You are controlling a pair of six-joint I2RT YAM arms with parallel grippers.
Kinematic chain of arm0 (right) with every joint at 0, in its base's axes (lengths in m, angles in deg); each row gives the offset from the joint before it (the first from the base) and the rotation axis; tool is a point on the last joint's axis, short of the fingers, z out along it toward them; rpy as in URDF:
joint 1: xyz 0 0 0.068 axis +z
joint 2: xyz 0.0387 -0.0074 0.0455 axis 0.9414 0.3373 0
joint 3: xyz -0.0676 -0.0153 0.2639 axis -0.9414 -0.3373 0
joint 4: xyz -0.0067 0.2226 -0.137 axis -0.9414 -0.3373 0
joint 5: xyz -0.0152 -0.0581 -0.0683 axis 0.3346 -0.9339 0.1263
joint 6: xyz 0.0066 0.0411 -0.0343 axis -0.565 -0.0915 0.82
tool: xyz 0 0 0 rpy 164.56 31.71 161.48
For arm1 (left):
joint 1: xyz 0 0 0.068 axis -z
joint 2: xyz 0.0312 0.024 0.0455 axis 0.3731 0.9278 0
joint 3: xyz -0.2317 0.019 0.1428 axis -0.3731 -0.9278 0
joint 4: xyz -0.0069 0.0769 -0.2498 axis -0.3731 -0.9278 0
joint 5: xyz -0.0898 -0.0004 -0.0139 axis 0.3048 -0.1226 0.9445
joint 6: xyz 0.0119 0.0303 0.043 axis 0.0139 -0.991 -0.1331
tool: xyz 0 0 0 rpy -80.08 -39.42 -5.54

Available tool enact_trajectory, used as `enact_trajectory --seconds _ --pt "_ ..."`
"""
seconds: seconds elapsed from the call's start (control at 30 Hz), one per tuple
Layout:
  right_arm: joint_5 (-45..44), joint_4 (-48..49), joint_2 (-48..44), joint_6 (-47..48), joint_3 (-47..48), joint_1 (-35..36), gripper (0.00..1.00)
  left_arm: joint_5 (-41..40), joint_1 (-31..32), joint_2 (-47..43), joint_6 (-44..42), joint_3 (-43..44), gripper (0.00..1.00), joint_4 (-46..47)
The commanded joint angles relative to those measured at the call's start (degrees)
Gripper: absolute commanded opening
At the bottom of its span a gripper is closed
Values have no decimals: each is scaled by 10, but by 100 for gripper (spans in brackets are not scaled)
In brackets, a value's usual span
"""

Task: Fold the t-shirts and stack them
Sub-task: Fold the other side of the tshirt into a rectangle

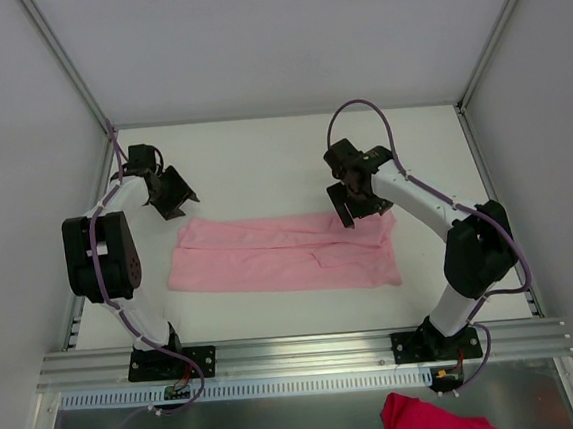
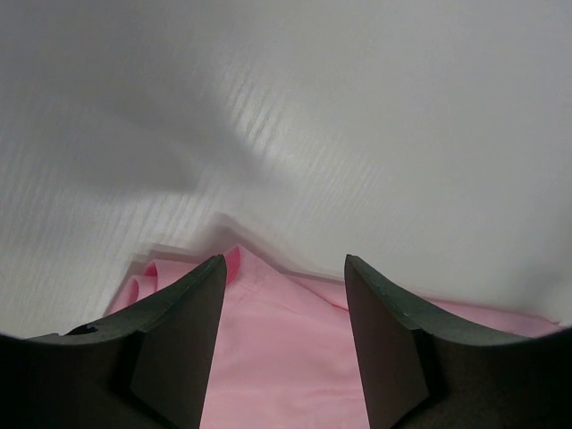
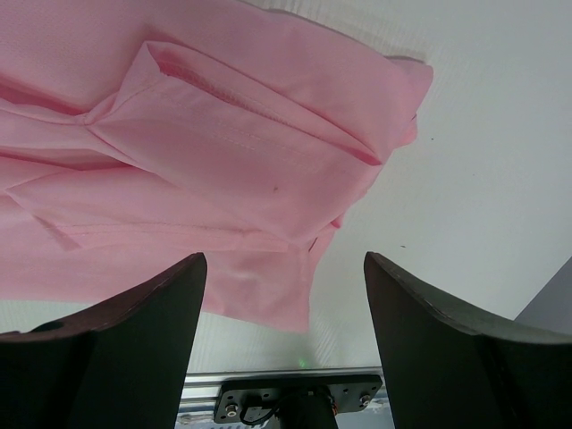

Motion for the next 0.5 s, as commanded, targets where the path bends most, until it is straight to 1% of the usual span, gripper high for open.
enact_trajectory --seconds 0.0,0.2,0.3,0.47 --pt "-12 -10 -16 -4 5 4 76 21 4 11 -12 27 57 -6" --pt "-19 -12 -19 -2 11 4 75 29 5 15 -13 17 56 -3" --pt "-22 -14 -17 0 11 4 75 44 5 14 -5 6 52 6" --pt "-29 -15 -17 4 11 4 75 43 14 4 9 -17 53 14"
